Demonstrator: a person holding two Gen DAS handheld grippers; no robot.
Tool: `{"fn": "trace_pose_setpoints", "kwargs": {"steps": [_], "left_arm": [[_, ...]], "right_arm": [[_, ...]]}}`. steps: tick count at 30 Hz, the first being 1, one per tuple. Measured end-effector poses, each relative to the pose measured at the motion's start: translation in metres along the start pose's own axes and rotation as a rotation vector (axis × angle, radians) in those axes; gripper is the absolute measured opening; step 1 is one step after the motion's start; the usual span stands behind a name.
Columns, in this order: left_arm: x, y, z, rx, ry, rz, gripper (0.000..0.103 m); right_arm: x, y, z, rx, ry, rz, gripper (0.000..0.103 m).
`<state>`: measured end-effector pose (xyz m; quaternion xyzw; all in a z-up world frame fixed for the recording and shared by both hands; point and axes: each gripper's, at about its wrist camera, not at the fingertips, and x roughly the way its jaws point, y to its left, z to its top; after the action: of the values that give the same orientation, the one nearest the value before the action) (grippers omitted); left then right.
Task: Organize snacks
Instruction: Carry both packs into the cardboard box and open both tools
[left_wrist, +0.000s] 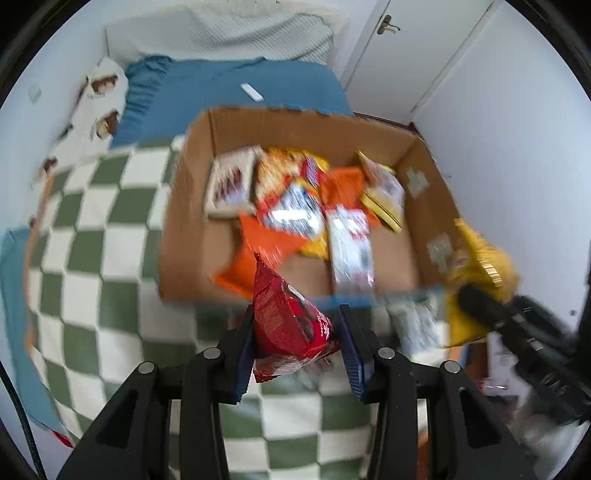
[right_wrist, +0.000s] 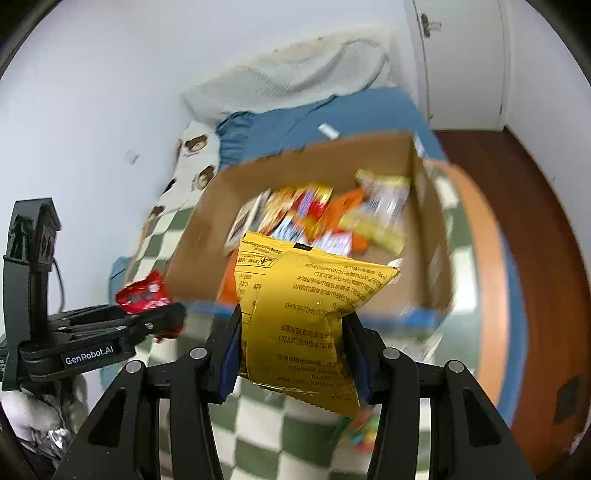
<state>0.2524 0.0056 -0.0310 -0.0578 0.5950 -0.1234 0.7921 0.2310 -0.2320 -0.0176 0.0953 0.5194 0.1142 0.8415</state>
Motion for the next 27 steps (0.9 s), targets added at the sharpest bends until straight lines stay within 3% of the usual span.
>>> {"fn": "trace_pose_setpoints", "kwargs": {"steps": [5,9,10,11,13,14,15,16,17,27], "left_arm": [[0.037,0.012,0.05,0.024,0.045,0.097,0.039],[0.062,0.024,0.066,0.018,0.085,0.135,0.041],[0.067,0.025,0.068,0.02,0.095,0.149,0.041],[0.072,0.027,0.068,0.022,0.11,0.162,0.041],[0.083,0.031,0.069,0.01,0.13,0.169,0.042],[0.086,0.033,0.07,0.002,0.132,0.166,0.046],[0.088,0.035,0.07,-0.007,0.137,0.165,0.061],[0.09,0.036,0.07,-0.012,0.139,0.16,0.082],[0.091,0.036,0.071,-0.014,0.137,0.154,0.089],[0.094,0.036,0.065,-0.037,0.114,0.166,0.091]], "right_arm": [[0.017,-0.02,0.043,0.003,0.021,-0.051,0.052],[0.042,-0.032,0.059,0.012,0.09,-0.06,0.053],[0.052,-0.036,0.06,0.01,0.128,-0.066,0.058],[0.064,-0.043,0.063,0.023,0.18,-0.089,0.072],[0.076,-0.048,0.062,0.024,0.215,-0.105,0.092],[0.079,-0.05,0.061,0.022,0.221,-0.121,0.094],[0.081,-0.051,0.06,0.024,0.227,-0.131,0.094],[0.087,-0.052,0.059,0.025,0.231,-0.133,0.095],[0.09,-0.052,0.058,0.027,0.242,-0.134,0.098],[0.099,-0.039,0.052,0.017,0.245,-0.199,0.098]]}}
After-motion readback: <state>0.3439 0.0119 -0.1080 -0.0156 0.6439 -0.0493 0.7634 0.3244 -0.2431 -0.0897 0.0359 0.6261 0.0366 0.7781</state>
